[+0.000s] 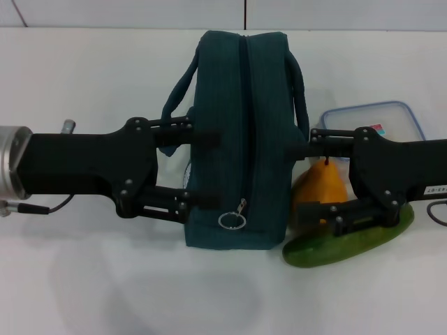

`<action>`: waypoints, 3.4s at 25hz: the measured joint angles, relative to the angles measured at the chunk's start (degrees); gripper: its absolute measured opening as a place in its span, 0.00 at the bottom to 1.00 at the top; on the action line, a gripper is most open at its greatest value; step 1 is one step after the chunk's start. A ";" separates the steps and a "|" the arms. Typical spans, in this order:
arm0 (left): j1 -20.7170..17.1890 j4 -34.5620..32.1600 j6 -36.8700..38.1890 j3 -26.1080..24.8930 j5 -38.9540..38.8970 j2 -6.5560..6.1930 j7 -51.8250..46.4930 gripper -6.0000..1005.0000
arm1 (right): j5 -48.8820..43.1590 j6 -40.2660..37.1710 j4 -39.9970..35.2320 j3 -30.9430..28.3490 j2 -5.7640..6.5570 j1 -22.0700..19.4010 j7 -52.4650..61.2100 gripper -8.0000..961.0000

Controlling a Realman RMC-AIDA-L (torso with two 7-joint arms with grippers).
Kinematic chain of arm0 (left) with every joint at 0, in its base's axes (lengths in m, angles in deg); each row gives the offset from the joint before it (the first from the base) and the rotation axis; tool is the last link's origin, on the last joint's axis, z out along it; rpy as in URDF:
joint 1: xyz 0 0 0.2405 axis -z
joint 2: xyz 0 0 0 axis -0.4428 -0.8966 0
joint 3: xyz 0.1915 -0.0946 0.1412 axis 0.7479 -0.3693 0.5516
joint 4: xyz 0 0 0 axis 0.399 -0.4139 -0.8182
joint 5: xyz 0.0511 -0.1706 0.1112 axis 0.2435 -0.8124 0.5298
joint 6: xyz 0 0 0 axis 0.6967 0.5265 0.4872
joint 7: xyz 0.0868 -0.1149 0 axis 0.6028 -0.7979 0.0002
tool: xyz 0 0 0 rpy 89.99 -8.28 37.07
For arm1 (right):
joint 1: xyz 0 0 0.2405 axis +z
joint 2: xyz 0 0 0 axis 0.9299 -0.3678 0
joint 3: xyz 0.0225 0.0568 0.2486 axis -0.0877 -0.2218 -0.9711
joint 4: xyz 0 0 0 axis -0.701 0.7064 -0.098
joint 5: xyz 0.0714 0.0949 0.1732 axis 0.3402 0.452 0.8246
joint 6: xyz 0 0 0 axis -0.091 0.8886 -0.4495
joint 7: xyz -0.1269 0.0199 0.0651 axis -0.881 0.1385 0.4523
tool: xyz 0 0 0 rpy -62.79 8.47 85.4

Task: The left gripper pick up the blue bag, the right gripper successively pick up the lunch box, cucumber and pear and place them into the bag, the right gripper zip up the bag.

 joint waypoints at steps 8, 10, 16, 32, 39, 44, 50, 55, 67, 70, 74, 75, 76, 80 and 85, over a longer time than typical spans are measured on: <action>0.13 0.00 -0.07 0.00 0.01 0.02 0.00 0.89 | 0.00 0.00 -0.11 0.00 -0.01 -0.01 0.00 0.89; 0.13 0.02 -0.07 0.01 0.01 0.01 0.00 0.89 | -0.02 0.00 -0.12 0.00 -0.01 0.03 0.00 0.89; 0.13 0.18 -0.07 0.01 0.01 0.16 0.00 0.89 | -0.09 0.00 -0.20 0.00 -0.01 0.01 0.00 0.89; -0.18 -0.15 0.42 -4.53 -2.04 1.41 -0.11 0.89 | 5.29 -0.69 -2.79 -0.54 0.27 -3.36 -0.58 0.89; 0.57 -6.19 0.10 -6.93 -3.12 1.28 -11.34 0.89 | 7.02 -1.00 -4.65 -0.73 0.33 -5.69 -0.53 0.89; 3.22 -16.81 -3.77 -9.32 4.40 1.18 -32.74 0.89 | 7.51 -2.58 -5.10 -4.39 0.62 -7.76 -2.09 0.89; 6.79 -25.50 -9.23 -10.35 15.29 0.77 -52.71 0.89 | 7.38 -5.44 -6.18 -9.09 1.33 -11.58 -3.56 0.89; 12.23 -26.94 -9.57 -10.04 27.40 0.11 -63.38 0.89 | 7.09 -5.23 -6.00 -11.18 2.34 -14.54 -4.09 0.89; 20.29 -21.91 -10.98 -8.18 41.38 2.44 -69.08 0.89 | 5.42 -1.89 -4.97 -11.83 2.21 -18.20 -6.88 0.89; 20.95 -20.94 -11.25 -8.18 41.47 2.50 -69.45 0.89 | 5.29 -1.29 -4.26 -11.86 2.18 -18.29 -7.06 0.89; 22.36 -19.47 -12.07 -8.13 42.72 2.45 -69.69 0.89 | 4.98 -0.49 -3.87 -11.87 2.20 -18.42 -7.08 0.89; 22.51 -19.43 -12.28 -8.13 42.94 2.36 -69.69 0.89 | 4.93 -0.41 -3.87 -11.87 2.20 -18.43 -7.08 0.89; 22.60 -19.41 -12.46 -8.15 43.07 2.26 -69.70 0.89 | 4.80 -0.19 -3.86 -11.87 2.17 -18.43 -7.09 0.89; 22.77 -19.09 -12.70 -8.27 43.07 1.88 -69.73 0.89 | 4.73 0.05 -3.84 -11.86 2.16 -18.43 -7.17 0.89; 23.62 -16.94 -13.55 -8.76 42.61 1.30 -69.47 0.85 | 4.73 0.59 -3.84 -11.78 2.18 -18.42 -7.20 0.89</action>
